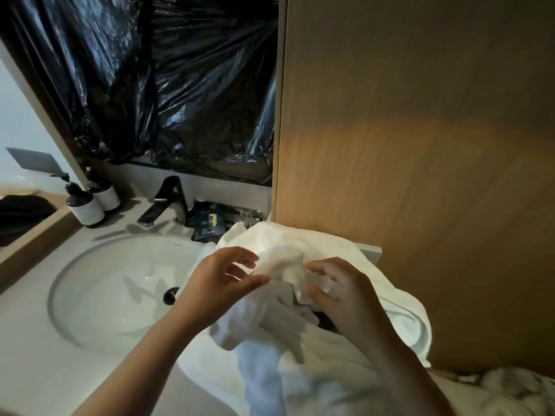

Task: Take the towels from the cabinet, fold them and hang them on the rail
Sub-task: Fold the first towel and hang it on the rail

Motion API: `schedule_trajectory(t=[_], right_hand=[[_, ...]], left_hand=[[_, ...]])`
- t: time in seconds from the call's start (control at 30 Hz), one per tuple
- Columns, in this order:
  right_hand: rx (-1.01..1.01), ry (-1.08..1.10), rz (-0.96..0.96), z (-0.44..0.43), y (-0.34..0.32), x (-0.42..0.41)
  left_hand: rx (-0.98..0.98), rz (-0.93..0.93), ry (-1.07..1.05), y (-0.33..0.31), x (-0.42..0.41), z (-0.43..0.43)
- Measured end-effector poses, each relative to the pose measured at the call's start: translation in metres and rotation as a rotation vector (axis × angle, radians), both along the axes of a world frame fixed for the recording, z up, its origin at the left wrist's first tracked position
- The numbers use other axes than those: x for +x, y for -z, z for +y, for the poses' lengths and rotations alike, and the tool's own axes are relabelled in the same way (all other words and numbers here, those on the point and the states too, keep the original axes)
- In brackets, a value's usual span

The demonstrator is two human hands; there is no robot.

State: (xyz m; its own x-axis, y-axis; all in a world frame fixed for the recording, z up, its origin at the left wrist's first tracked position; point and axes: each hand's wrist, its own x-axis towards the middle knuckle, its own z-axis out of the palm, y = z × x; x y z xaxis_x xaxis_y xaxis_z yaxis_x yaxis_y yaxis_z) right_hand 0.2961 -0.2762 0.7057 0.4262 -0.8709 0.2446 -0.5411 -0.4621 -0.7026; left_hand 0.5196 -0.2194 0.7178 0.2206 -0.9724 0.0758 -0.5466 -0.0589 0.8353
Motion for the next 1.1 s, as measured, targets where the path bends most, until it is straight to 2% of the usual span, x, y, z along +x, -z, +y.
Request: schedule_trajectory(t=[0.27,0.43,0.57,0.73,0.8,0.97,1.03,1.1], right_hand=[[-0.063,-0.067,-0.009,0.001,0.010,0.019],[-0.094,-0.076,0.004,0.001,0.012,0.026],[-0.141,-0.037,0.050,0.000,0.015,0.029],[-0.255,0.013,0.037,-0.006,0.016,0.036],[-0.257,0.018,0.003,-0.008,0.013,0.035],[-0.208,0.074,-0.086,-0.016,-0.016,0.020],[-0.140,0.079,-0.105,-0.022,-0.033,0.016],[-0.192,0.082,-0.117,-0.024,-0.048,0.011]], left_hand=[[0.154,-0.040,-0.037,0.015,0.021,0.049],[0.178,-0.158,-0.087,0.023,0.021,0.057],[0.043,-0.002,-0.172,0.013,0.015,0.057],[-0.086,0.266,-0.229,-0.003,0.011,0.052],[-0.126,0.313,-0.253,-0.009,0.012,0.049],[-0.152,0.276,-0.253,-0.033,0.021,0.020],[-0.204,0.162,-0.262,-0.044,0.024,0.005],[-0.270,0.036,-0.273,-0.055,0.025,-0.008]])
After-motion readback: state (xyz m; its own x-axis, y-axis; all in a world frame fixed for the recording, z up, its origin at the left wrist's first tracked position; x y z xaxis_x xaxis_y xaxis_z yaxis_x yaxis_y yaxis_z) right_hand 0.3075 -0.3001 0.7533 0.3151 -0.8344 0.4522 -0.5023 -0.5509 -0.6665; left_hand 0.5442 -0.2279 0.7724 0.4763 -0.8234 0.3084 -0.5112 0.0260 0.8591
